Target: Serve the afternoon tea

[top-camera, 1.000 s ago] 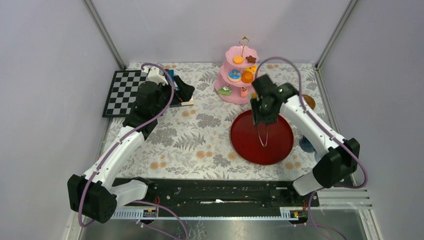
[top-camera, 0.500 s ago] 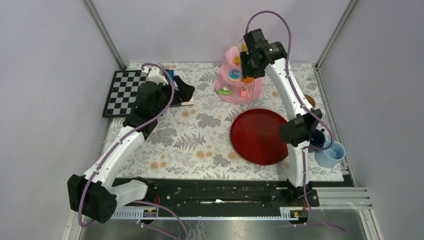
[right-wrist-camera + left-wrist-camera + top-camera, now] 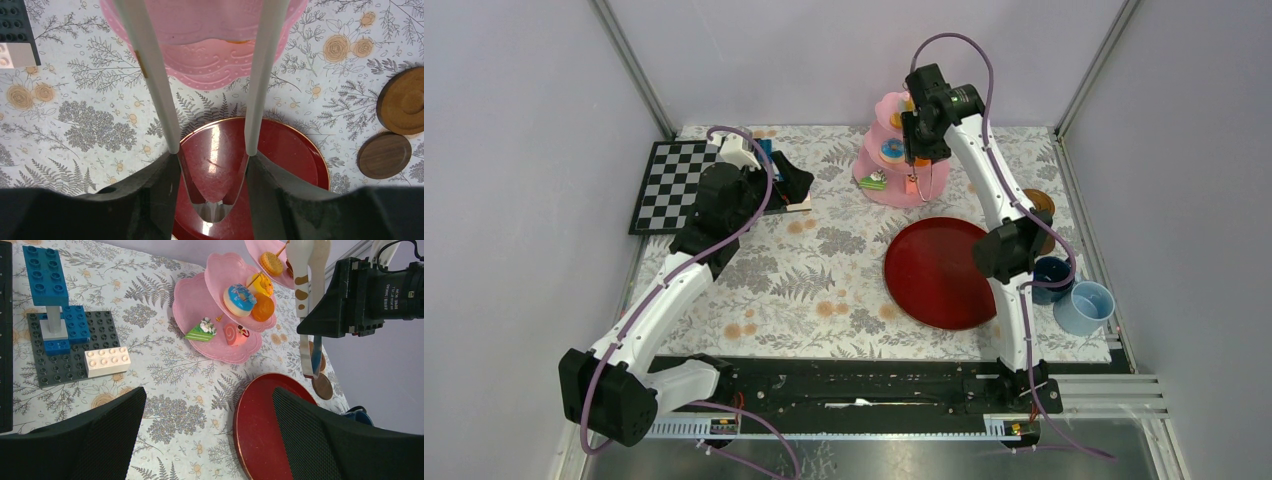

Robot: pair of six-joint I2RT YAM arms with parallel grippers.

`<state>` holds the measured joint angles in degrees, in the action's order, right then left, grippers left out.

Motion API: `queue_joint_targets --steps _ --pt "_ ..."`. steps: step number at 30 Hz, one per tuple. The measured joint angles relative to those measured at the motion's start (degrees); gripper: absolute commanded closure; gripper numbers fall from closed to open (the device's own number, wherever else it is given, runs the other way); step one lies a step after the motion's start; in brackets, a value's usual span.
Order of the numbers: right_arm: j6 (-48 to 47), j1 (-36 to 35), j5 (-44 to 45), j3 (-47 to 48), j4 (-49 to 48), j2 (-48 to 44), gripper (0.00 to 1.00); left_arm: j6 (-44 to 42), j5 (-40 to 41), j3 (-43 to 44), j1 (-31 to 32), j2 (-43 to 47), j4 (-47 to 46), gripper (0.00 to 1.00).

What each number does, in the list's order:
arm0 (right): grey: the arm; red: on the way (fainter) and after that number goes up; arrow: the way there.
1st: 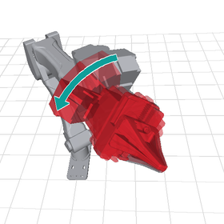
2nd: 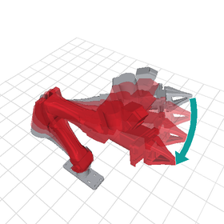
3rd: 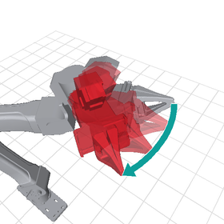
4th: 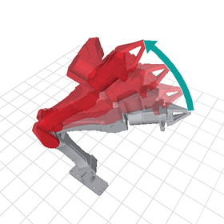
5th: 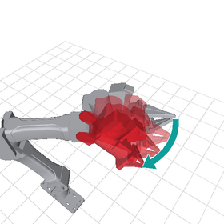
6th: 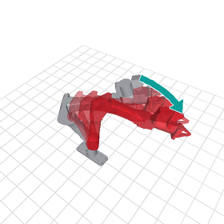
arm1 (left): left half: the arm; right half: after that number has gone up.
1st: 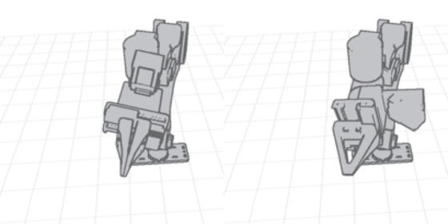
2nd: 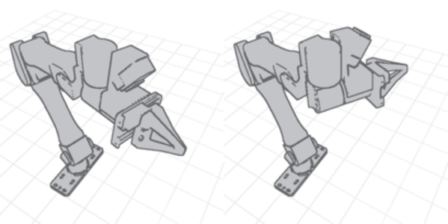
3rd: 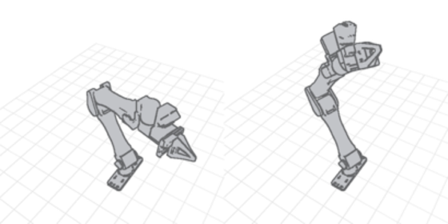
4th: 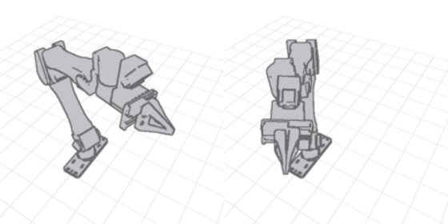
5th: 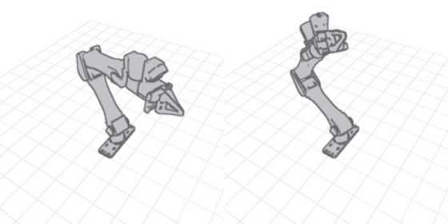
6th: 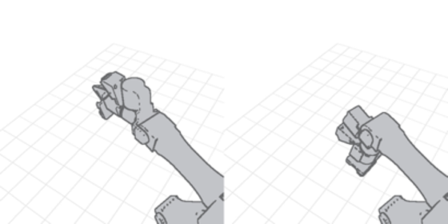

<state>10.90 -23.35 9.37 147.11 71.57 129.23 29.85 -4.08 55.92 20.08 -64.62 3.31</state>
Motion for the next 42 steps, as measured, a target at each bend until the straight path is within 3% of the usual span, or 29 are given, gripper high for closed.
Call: queue_joint_targets --steps 8,19,28,32,38,42 --pt "-0.2 0.1 0.0 0.4 0.0 0.3 0.36 0.0 0.0 0.0 0.0 0.0 -0.4 0.01" --pt "0.1 0.2 -2.1 0.9 0.0 -0.1 0.37 0.0 0.0 0.0 0.0 0.0 -0.4 0.01" --pt "0.7 -0.1 -3.0 -10.1 -0.1 -13.3 0.39 0.0 0.0 0.0 0.0 0.0 -0.4 0.01" --pt "1.4 -0.7 -3.0 -24.3 -3.1 -25.7 0.39 0.0 0.0 0.0 0.0 0.0 -0.4 0.01" --pt "5.9 -1.8 -6.6 -60.9 -12.3 -46.9 0.40 0.0 0.0 0.0 0.1 0.0 -0.4 0.01" --pt "10.5 -1.9 -8.4 -79.5 -16.4 -53.6 0.40 0.0 0.0 0.0 0.1 0.0 -0.4 0.01"
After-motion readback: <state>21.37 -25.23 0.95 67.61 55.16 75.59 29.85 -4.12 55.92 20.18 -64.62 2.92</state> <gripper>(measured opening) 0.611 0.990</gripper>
